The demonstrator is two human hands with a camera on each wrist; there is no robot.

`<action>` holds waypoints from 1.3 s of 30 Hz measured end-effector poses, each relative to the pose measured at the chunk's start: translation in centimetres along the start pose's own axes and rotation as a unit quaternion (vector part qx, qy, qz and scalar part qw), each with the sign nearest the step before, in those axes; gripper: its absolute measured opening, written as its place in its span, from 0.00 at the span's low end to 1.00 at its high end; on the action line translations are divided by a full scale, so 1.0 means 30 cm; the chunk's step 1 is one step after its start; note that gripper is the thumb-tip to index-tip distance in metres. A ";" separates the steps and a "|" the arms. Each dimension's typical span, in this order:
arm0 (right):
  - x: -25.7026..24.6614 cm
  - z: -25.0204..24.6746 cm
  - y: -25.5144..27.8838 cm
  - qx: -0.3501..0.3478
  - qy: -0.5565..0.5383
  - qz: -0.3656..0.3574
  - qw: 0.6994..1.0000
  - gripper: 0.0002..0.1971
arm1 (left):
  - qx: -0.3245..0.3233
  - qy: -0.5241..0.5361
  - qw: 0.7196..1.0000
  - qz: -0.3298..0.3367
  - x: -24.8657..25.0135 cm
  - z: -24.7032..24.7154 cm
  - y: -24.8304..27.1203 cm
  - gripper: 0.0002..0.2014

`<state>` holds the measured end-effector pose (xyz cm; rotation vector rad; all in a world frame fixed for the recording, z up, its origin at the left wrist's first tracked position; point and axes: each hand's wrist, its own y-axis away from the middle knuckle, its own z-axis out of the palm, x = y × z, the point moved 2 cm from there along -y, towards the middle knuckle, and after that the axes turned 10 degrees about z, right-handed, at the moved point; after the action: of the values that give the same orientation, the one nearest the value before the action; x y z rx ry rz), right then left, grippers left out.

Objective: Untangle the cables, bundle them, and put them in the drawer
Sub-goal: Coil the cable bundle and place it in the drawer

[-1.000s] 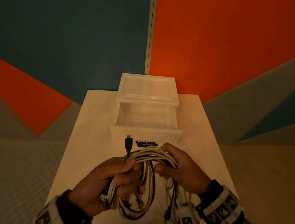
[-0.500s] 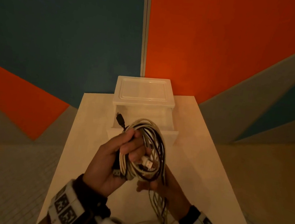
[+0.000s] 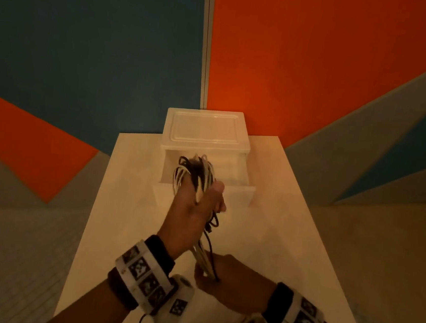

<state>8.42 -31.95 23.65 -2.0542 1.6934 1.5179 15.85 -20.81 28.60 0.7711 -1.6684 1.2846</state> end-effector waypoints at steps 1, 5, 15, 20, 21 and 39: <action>-0.021 -0.032 0.015 0.004 0.038 -0.013 0.999 0.07 | -0.044 -0.057 0.997 0.016 -0.020 0.004 0.022 0.10; -0.089 -0.161 0.081 0.020 0.178 -0.048 0.983 0.11 | -0.162 -0.171 0.972 -0.005 -0.085 -0.002 0.081 0.17; -0.102 -0.287 0.074 0.121 0.121 -0.072 0.983 0.16 | -0.268 0.196 0.921 -0.203 0.022 -0.024 0.162 0.11; -0.023 -0.271 0.046 0.075 -0.131 -0.070 0.986 0.22 | -0.239 0.321 0.883 -0.244 0.025 -0.037 0.187 0.05; -0.002 -0.270 0.050 0.055 -0.182 -0.071 0.979 0.23 | -0.214 0.353 0.874 -0.255 0.022 -0.043 0.193 0.07; 0.231 -0.102 0.025 0.121 -0.432 -0.083 0.890 0.10 | -0.032 0.526 0.816 -0.236 0.020 -0.084 0.063 0.03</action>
<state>9.04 -38.93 20.70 -1.0726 1.2156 1.6729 14.63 -17.87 28.57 0.2653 -0.5541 0.9734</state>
